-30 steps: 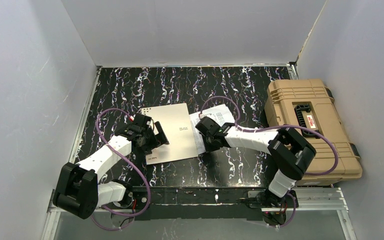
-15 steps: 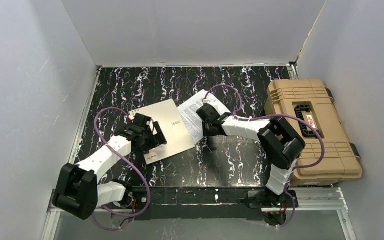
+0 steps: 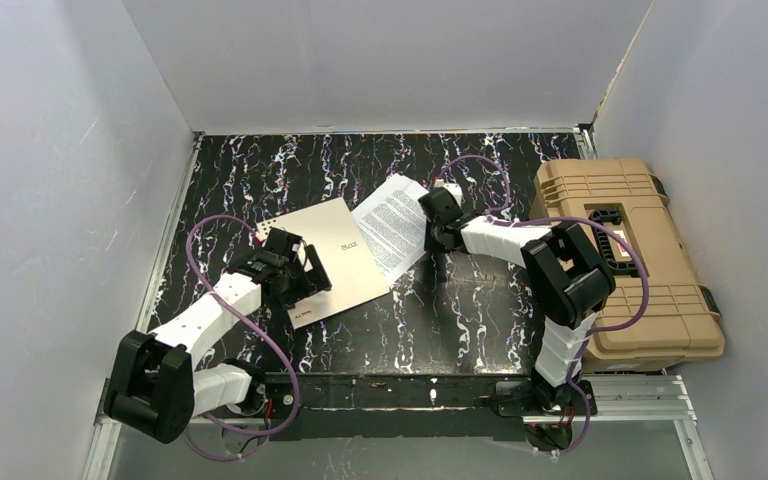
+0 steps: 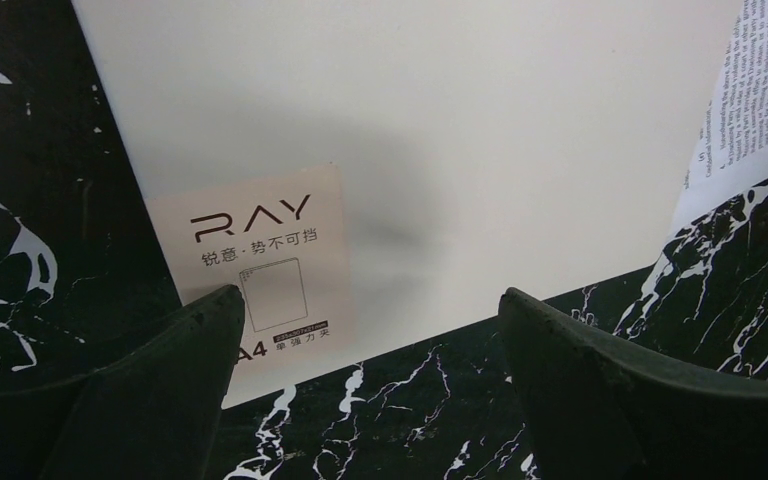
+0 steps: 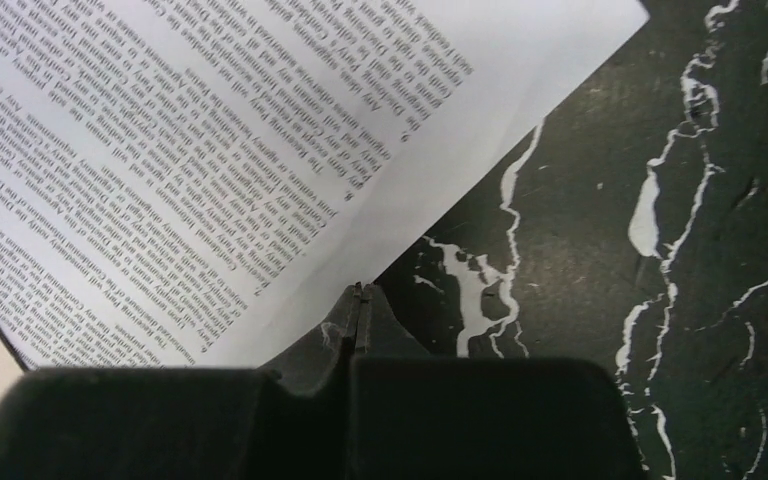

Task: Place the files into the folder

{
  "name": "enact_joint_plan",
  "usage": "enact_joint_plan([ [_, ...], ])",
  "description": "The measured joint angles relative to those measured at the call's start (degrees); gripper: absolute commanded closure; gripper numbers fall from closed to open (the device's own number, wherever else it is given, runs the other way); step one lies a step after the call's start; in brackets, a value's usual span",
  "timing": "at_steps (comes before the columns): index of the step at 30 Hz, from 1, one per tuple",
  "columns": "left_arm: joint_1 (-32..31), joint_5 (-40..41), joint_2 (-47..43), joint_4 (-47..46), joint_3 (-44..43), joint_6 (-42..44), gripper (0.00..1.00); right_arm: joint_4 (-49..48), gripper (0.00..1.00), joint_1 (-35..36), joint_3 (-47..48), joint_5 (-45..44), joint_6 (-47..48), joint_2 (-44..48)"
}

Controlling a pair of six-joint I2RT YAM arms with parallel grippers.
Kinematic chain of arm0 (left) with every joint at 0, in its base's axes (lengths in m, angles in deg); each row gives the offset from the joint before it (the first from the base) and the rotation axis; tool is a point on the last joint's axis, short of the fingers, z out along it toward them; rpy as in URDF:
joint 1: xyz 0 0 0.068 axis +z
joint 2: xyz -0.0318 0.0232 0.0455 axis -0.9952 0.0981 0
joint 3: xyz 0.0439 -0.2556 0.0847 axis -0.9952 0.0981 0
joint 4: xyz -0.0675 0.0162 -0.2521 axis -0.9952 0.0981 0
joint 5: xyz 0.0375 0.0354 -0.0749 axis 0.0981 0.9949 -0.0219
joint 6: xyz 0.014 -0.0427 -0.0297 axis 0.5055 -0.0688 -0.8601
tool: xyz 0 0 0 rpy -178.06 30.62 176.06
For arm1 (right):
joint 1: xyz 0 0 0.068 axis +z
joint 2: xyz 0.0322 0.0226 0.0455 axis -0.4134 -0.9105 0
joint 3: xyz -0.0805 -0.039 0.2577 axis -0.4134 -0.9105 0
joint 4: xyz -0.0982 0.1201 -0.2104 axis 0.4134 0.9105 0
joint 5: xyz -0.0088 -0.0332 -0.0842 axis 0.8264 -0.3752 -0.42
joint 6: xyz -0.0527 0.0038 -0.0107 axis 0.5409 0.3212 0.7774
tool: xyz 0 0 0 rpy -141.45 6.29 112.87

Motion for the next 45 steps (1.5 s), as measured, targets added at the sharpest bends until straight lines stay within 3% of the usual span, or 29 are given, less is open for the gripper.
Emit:
enact_joint_plan([
  [10, 0.0, 1.31, -1.25, 2.34, 0.13, 0.24, 0.02, 4.59, 0.99, -0.87, 0.87, 2.8, 1.46, 1.11],
  [17, 0.0, 1.53, -1.36, 2.36, 0.26, 0.22, 0.02, 6.64, 0.96, 1.97, 11.65, 5.81, 1.38, -0.2],
  [33, 0.0, 2.01, -1.6, 2.62, 0.33, 0.22, 0.02, 4.5, 0.99, 5.53, 37.9, 9.49, -1.6, -22.14],
  [45, 0.0, 3.56, -2.47, 3.58, 1.05, 0.24, 0.02, 2.99, 0.99, 5.88, 53.0, 9.99, -3.69, -32.87],
])
